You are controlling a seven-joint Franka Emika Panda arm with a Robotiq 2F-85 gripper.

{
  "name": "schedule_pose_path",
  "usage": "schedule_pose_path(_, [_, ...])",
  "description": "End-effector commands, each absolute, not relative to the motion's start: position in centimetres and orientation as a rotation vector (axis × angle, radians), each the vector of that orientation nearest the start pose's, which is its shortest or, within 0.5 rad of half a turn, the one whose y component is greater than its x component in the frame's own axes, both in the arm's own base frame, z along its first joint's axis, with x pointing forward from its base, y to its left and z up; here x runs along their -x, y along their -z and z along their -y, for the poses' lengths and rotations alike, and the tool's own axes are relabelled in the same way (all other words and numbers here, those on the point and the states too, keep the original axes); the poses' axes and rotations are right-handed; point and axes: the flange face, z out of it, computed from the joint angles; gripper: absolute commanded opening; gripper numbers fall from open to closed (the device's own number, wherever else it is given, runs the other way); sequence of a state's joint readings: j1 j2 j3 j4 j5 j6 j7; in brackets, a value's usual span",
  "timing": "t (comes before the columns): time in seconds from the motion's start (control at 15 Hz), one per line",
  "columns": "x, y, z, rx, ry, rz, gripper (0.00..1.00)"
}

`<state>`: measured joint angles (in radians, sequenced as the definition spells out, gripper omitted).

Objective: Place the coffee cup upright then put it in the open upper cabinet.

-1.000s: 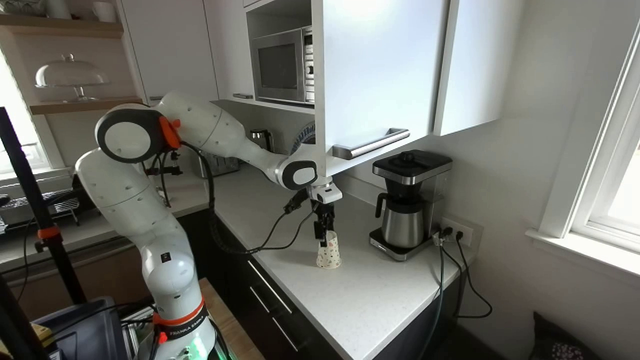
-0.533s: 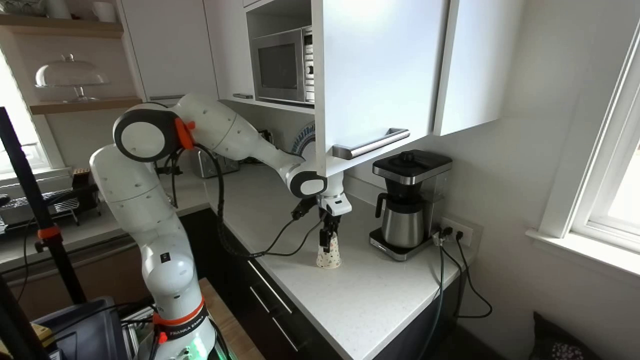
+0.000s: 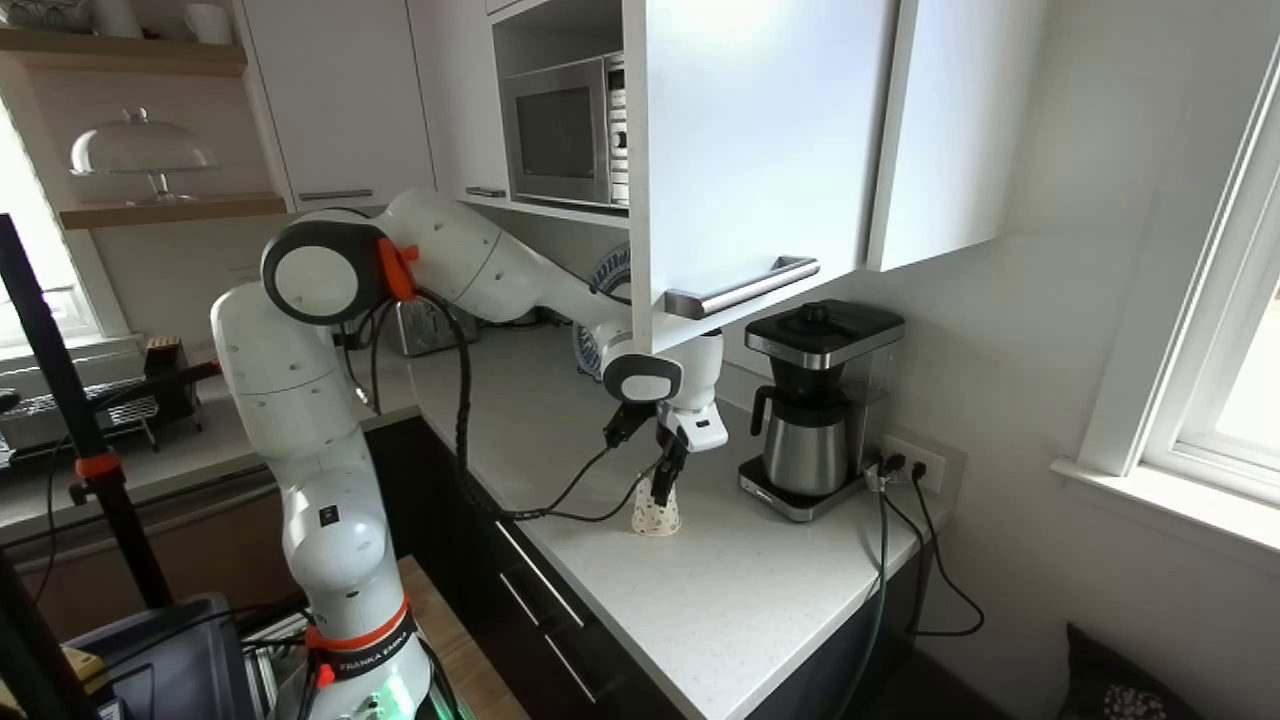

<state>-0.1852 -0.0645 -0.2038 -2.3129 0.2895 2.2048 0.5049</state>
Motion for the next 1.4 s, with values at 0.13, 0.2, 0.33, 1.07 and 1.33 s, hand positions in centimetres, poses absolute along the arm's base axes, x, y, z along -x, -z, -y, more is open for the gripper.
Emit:
schedule_pose_path(0.13, [-47.2, -36.3, 19.9, 2.407, -0.279, -1.414, 1.00])
schedule_pose_path(0.2, [-47.3, -36.2, 20.2, 2.403, -0.312, -1.410, 1.00])
schedule_pose_path(0.33, [-47.3, -36.2, 20.6, 2.391, -0.372, -1.405, 1.00])
schedule_pose_path(1.07, [-47.6, -38.0, 20.4, 2.377, -0.518, -1.378, 0.38])
schedule_pose_path(1.33, [-47.8, -41.1, 18.3, 2.524, -0.442, -1.396, 0.38])
